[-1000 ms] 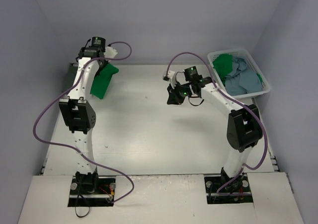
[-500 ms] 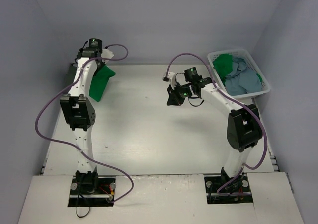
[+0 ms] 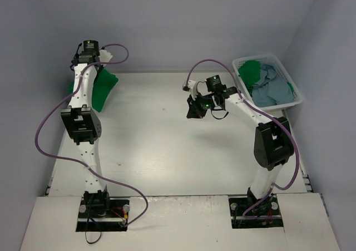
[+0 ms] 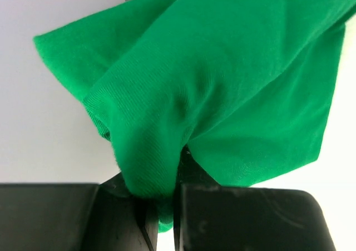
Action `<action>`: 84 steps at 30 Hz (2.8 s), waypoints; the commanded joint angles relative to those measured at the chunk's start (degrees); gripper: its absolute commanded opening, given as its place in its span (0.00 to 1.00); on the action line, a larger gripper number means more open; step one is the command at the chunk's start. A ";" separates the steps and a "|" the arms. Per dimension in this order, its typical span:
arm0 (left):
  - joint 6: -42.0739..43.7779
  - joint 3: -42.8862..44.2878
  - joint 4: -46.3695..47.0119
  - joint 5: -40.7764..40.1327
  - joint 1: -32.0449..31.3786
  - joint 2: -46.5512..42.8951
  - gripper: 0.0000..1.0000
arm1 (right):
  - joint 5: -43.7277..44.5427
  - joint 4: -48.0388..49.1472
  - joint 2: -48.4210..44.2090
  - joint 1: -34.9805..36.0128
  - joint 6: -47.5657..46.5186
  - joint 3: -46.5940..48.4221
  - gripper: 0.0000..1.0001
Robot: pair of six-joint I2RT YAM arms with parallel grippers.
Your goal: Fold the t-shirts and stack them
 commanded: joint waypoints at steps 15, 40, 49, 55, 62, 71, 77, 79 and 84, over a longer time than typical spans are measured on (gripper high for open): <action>3.88 8.56 14.90 -5.16 4.80 10.10 0.00 | -2.27 1.59 0.82 0.18 0.20 0.11 0.00; 1.42 9.71 23.17 -8.85 7.09 13.54 0.72 | -2.62 1.33 2.50 0.26 0.28 -0.07 0.00; 2.38 10.41 26.69 -11.22 7.18 10.81 0.73 | -2.54 1.24 2.06 0.26 0.28 -0.07 0.00; -2.88 7.61 25.90 -9.83 7.09 5.72 0.73 | -2.71 1.06 1.88 0.26 -0.07 -0.42 0.00; -10.87 -1.16 19.31 3.23 6.56 -3.31 0.68 | -2.54 0.89 2.06 0.70 -0.16 0.02 0.00; -14.85 -4.00 9.99 19.89 6.47 -4.58 0.00 | -2.27 0.80 3.20 1.49 0.11 0.63 0.00; -12.03 2.49 9.64 18.22 7.09 3.59 0.00 | -2.01 0.54 3.11 1.94 0.11 0.55 0.00; -11.16 6.69 9.55 16.29 7.00 7.27 0.00 | -2.01 0.54 3.20 1.93 -0.15 0.28 0.00; -7.91 8.30 15.16 11.46 7.26 11.25 0.00 | -1.83 0.45 3.64 1.85 -0.42 0.11 0.00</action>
